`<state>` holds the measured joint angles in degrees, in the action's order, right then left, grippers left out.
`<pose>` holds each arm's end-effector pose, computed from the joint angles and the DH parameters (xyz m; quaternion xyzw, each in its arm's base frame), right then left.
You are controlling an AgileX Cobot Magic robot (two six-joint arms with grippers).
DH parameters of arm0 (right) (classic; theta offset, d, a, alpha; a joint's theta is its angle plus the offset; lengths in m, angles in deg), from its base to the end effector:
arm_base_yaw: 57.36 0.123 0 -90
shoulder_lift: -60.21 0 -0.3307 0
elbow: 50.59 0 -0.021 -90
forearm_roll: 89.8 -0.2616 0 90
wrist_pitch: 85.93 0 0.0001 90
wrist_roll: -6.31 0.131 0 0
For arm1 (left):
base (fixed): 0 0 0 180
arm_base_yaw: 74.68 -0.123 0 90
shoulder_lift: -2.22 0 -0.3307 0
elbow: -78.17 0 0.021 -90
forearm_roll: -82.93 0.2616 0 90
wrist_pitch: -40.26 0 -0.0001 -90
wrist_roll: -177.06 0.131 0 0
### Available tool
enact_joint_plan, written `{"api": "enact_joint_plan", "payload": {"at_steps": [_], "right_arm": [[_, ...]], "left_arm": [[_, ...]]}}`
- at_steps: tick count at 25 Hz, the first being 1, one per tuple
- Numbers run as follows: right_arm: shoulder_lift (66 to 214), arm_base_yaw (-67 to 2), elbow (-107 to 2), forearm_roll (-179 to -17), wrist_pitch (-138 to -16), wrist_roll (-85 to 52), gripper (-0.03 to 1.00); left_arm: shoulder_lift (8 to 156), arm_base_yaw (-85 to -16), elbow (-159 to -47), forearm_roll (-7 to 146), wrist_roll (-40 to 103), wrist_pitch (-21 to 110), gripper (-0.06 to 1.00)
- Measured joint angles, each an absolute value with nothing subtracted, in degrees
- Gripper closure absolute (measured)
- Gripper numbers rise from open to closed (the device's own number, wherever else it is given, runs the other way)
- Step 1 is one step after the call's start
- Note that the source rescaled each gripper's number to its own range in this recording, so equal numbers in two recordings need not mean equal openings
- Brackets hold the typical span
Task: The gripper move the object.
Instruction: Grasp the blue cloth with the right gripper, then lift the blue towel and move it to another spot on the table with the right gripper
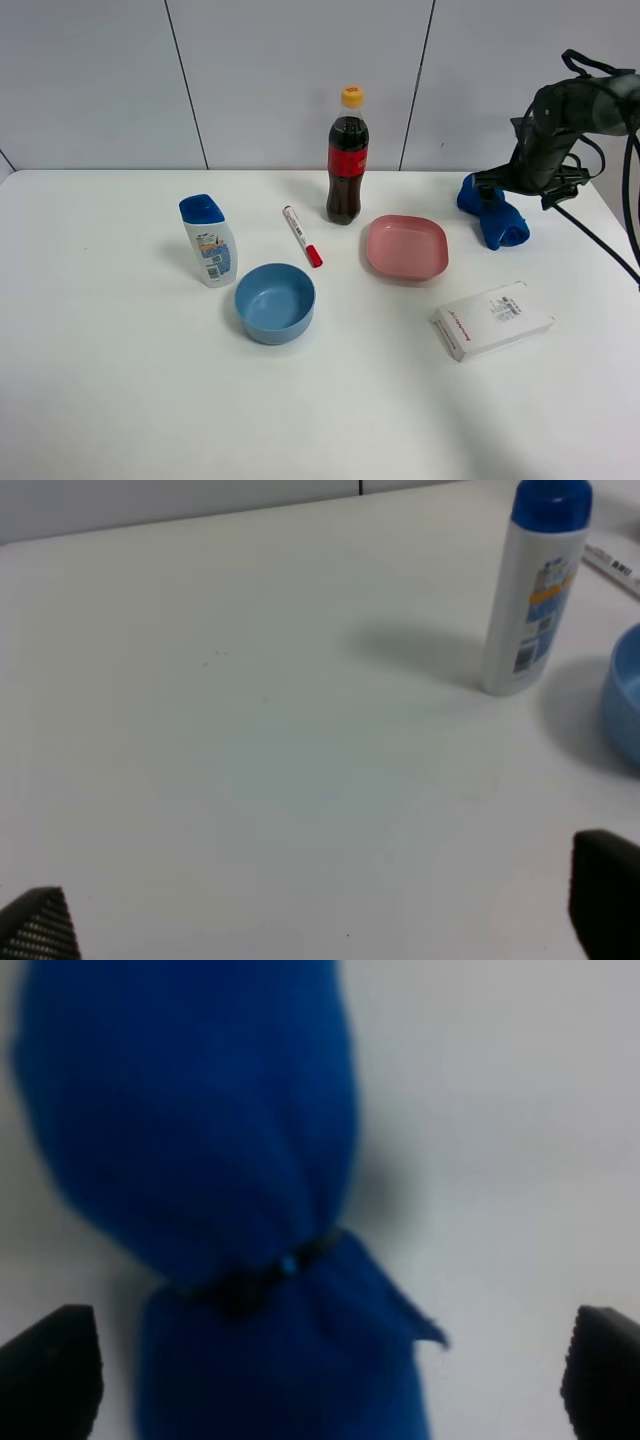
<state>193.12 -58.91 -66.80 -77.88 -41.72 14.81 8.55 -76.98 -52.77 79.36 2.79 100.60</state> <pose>0.5112 -0.0327 0.1444 0.0248 0.9824 -0.0736 0.1697 -0.0072 -0.0074 0.2686 0.0267 0.8460 0.0062 0.5325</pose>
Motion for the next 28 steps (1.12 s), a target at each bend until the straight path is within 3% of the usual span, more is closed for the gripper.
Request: {"api": "enact_joint_plan", "payload": {"at_steps": [10,14,18,20,23,28], "right_arm": [[195.85,-59.35,-66.8,-87.46,-49.47,7.99,0.07],[198.46,-59.35,-66.8,-88.11,-50.13,7.35,0.14],[199.21,-59.35,-66.8,-88.55,-50.33,7.07,0.32],[199.21,-59.35,-66.8,-88.6,-50.39,7.07,0.51],[199.16,-59.35,-66.8,-88.6,-50.39,7.07,0.94],[194.99,-59.35,-66.74,-88.6,-47.04,6.31,0.97]], "left_arm": [[8.55,-76.98,-52.77,79.36,2.79,100.6,-0.06],[8.55,-76.98,-52.77,79.36,2.79,100.6,-0.06],[8.55,-76.98,-52.77,79.36,2.79,100.6,-0.06],[8.55,-76.98,-52.77,79.36,2.79,100.6,-0.06],[8.55,-76.98,-52.77,79.36,2.79,100.6,-0.06],[8.55,-76.98,-52.77,79.36,2.79,100.6,-0.06]]}}
